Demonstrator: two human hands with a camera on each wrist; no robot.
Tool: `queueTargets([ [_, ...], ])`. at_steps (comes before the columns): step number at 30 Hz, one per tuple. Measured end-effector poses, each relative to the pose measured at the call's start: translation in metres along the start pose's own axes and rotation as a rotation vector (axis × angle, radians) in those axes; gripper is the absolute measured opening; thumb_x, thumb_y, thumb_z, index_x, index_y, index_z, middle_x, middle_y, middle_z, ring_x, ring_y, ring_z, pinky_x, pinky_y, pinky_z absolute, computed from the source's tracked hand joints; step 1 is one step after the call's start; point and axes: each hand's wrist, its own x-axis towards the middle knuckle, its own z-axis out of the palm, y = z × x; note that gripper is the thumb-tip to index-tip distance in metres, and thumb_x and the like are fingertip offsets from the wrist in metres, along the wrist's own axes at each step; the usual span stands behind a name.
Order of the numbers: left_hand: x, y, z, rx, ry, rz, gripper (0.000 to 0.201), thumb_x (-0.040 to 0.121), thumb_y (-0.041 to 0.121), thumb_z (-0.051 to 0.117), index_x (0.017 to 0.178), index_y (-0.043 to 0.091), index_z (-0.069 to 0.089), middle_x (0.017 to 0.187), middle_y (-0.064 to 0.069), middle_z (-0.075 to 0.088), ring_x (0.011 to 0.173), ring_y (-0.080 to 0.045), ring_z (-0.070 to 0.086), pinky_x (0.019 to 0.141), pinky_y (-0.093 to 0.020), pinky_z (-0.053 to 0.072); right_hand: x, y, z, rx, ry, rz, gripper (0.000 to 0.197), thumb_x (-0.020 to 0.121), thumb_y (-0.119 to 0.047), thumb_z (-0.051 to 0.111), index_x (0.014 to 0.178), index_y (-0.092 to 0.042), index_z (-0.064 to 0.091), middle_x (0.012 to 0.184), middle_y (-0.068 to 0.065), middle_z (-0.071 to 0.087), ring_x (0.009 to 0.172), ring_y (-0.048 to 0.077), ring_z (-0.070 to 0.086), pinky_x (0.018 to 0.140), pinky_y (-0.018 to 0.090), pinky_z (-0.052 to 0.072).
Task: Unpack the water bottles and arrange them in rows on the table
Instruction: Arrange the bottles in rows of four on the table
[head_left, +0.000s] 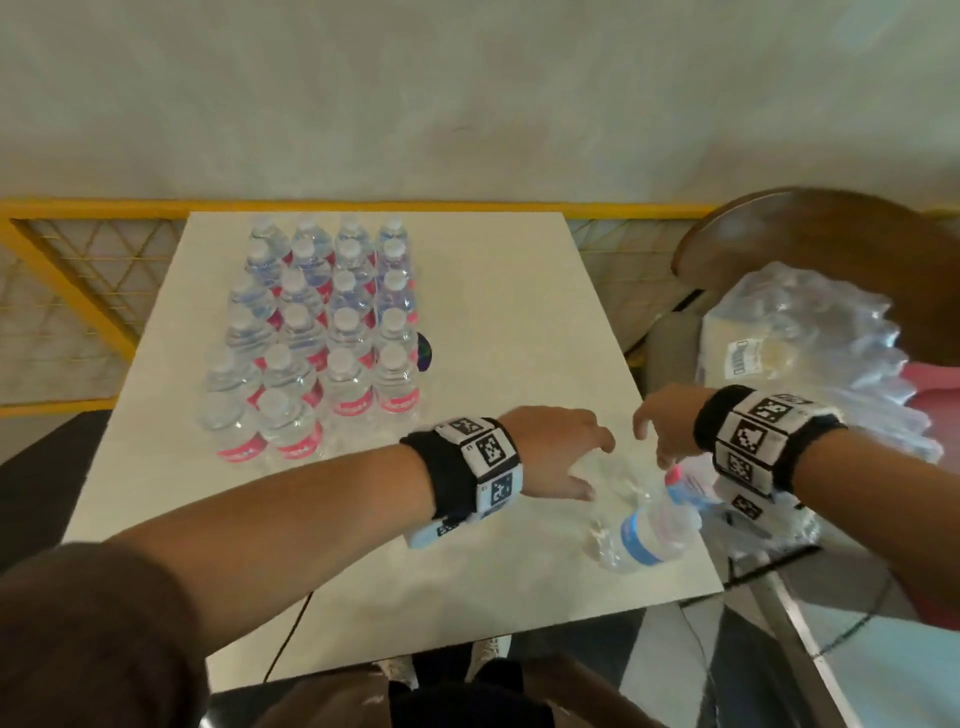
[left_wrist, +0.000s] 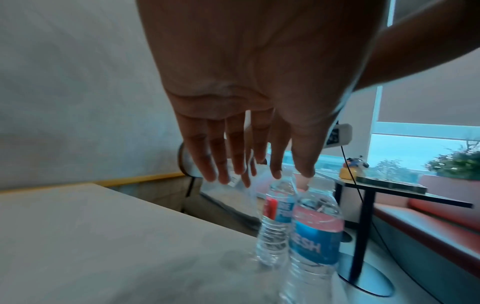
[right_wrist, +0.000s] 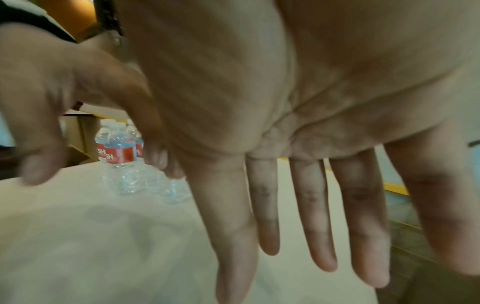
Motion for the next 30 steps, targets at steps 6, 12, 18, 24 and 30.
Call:
queueTargets([
  [6, 0.050, 0.043, 0.033, 0.020, -0.069, 0.129, 0.070, 0.078, 0.056, 0.064, 0.138, 0.033, 0.037, 0.125, -0.005, 0.052, 0.107, -0.027, 0.058, 0.085, -0.033, 0.045, 0.013, 0.023, 0.032, 0.013, -0.067, 0.036, 0.061, 0.083, -0.035, 0.067, 0.137, -0.018, 0.046, 0.140, 0.000, 0.048, 0.129, 0.019, 0.047, 0.107, 0.028, 0.040],
  [12, 0.062, 0.046, 0.049, -0.028, -0.081, 0.156, 0.076, 0.081, 0.052, 0.063, 0.144, 0.036, 0.024, 0.136, -0.006, 0.047, 0.110, -0.028, 0.056, 0.086, -0.033, 0.044, 0.022, 0.030, 0.050, -0.039, -0.124, 0.034, 0.059, 0.082, -0.027, 0.068, 0.137, -0.016, 0.048, 0.142, 0.001, 0.047, 0.132, 0.020, 0.044, 0.111, 0.030, 0.037],
  [18, 0.070, 0.056, 0.048, -0.111, -0.069, 0.178, 0.040, 0.094, 0.028, 0.051, 0.132, 0.015, 0.046, 0.121, -0.018, 0.060, 0.102, -0.036, 0.059, 0.084, -0.034, 0.044, 0.021, 0.041, 0.045, 0.116, -0.026, 0.037, 0.050, 0.082, -0.020, 0.071, 0.129, -0.013, 0.056, 0.136, 0.002, 0.055, 0.127, 0.020, 0.050, 0.105, 0.027, 0.042],
  [24, 0.042, 0.001, 0.038, -0.207, -0.014, 0.002, 0.038, 0.095, 0.032, 0.051, 0.129, 0.017, 0.045, 0.104, -0.017, 0.064, 0.096, -0.033, 0.059, 0.083, -0.035, 0.044, 0.022, 0.020, 0.029, 0.165, 0.124, 0.010, 0.048, 0.079, -0.024, 0.074, 0.124, -0.014, 0.062, 0.128, 0.002, 0.058, 0.121, 0.020, 0.053, 0.099, 0.027, 0.046],
  [30, -0.022, -0.070, 0.023, -0.216, 0.089, -0.203, 0.031, 0.095, 0.036, 0.050, 0.121, 0.019, 0.048, 0.089, -0.011, 0.062, 0.086, -0.030, 0.060, 0.074, -0.031, 0.042, 0.030, -0.034, -0.009, 0.300, 0.303, -0.091, 0.029, 0.083, -0.011, 0.066, 0.112, -0.009, 0.067, 0.116, 0.009, 0.065, 0.107, 0.025, 0.062, 0.091, 0.029, 0.052],
])
